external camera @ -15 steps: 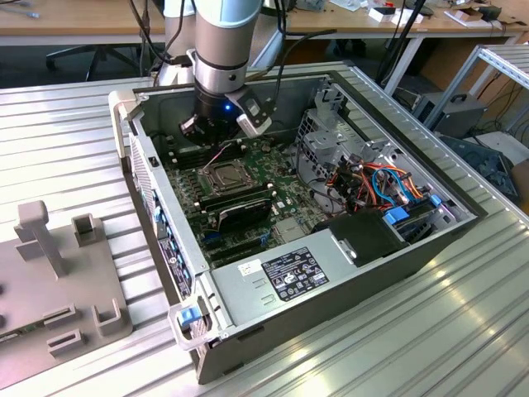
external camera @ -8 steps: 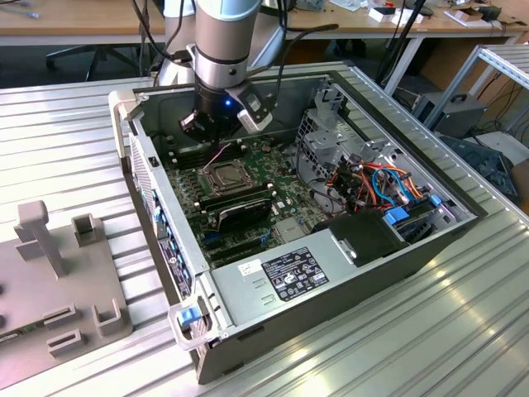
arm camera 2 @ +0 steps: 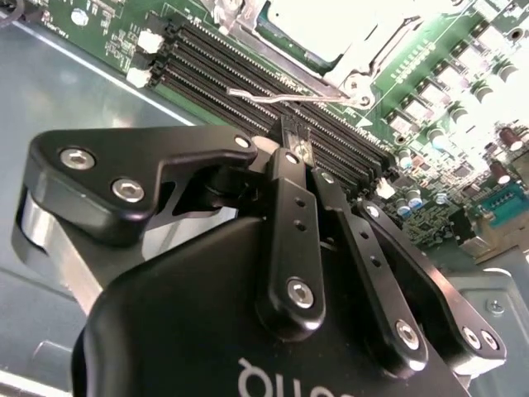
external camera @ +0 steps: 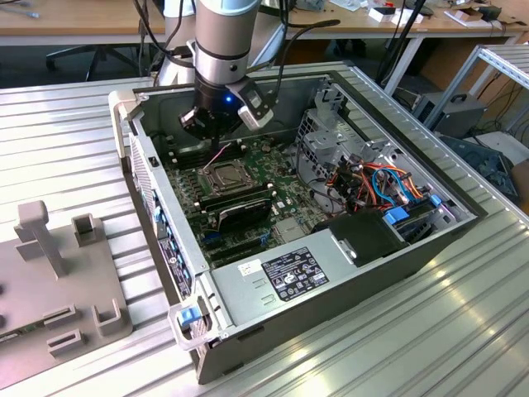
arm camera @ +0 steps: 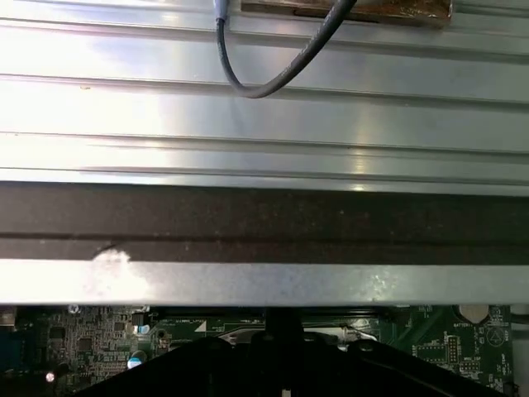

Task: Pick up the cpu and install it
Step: 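Install the first cpu locking lever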

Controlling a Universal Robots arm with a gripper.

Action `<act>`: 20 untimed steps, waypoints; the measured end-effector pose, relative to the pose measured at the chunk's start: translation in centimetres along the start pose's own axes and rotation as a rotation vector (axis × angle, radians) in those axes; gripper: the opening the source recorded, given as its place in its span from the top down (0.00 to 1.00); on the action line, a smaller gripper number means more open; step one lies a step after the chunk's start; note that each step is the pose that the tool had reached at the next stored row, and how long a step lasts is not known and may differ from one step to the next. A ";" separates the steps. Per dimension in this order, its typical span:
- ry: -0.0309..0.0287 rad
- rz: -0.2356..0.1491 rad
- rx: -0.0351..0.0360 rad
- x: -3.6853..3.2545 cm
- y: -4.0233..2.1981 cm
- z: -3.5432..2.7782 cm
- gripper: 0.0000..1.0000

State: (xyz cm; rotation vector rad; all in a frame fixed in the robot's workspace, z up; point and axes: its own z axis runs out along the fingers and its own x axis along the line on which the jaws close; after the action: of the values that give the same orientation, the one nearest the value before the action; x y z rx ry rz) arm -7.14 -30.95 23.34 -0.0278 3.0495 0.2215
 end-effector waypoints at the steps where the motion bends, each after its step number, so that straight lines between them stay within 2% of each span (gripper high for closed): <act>1: -0.0024 0.001 -0.0132 0.06 -0.12 -0.02 0.89; 3: -0.0047 0.003 -0.0385 0.09 -0.38 -0.06 0.89; 4: -0.0056 0.004 -0.0546 0.13 -0.61 -0.10 0.89; 5: -0.0057 0.004 -0.0570 0.14 -0.72 -0.11 0.89; 8: -0.0042 0.005 -0.0569 0.13 -0.75 -0.11 0.89; 14: 0.0111 0.011 -0.0527 0.12 -1.10 -0.17 0.89; 20: 0.0153 0.014 -0.0526 -0.28 -1.35 -0.16 0.89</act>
State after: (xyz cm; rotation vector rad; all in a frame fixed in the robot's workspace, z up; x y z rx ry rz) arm -6.85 -32.31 23.32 -0.0116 3.0594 0.3039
